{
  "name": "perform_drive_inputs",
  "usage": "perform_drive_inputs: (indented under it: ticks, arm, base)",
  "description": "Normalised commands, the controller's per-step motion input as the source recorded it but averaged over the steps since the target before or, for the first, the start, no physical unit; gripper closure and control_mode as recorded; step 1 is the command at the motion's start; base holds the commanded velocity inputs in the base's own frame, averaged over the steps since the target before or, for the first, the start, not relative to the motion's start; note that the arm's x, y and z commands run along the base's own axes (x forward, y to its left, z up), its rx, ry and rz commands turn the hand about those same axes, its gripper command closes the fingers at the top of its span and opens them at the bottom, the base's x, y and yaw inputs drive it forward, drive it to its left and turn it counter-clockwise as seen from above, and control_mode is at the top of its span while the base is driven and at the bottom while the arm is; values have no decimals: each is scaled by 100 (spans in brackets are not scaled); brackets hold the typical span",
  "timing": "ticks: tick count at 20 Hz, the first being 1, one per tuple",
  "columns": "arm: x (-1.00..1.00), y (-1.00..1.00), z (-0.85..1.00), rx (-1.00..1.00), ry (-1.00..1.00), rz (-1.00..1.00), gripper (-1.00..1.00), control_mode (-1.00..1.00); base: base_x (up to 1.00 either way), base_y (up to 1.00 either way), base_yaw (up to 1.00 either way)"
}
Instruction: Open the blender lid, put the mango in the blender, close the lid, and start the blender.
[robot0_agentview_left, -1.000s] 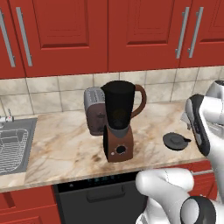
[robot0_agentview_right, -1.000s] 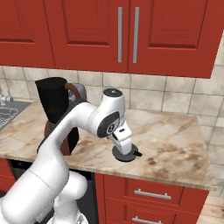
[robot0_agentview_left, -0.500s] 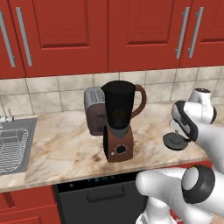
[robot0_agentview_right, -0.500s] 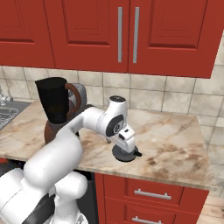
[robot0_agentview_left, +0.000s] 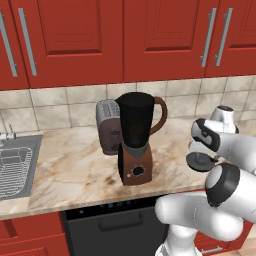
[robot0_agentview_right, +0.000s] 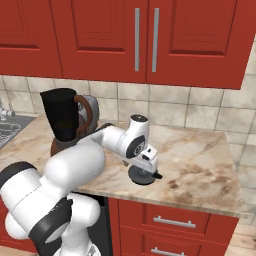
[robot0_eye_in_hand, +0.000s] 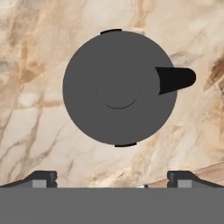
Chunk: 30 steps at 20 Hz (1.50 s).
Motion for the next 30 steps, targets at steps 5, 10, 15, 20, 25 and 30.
perform_drive_inputs:
  ticks: [5, 10, 15, 20, 25, 30]
  arm:
    - [10, -3, -38, 0, -2, 8, -100, -100]
    - [11, -1, -25, 0, 0, 5, -100, -100]
    - [11, -5, -9, 0, -2, 4, -100, -100]
    - [1, -2, -3, 0, -3, 2, -100, -100]
    - [11, 0, -1, 0, -3, 2, -100, -100]
    - [11, 0, -6, 0, -2, 2, -100, -100]
  base:
    - [0, 0, 0]
    - [0, 0, 0]
    - [0, 0, 0]
    - [0, 0, 0]
    - [0, 0, 0]
    - [0, 0, 0]
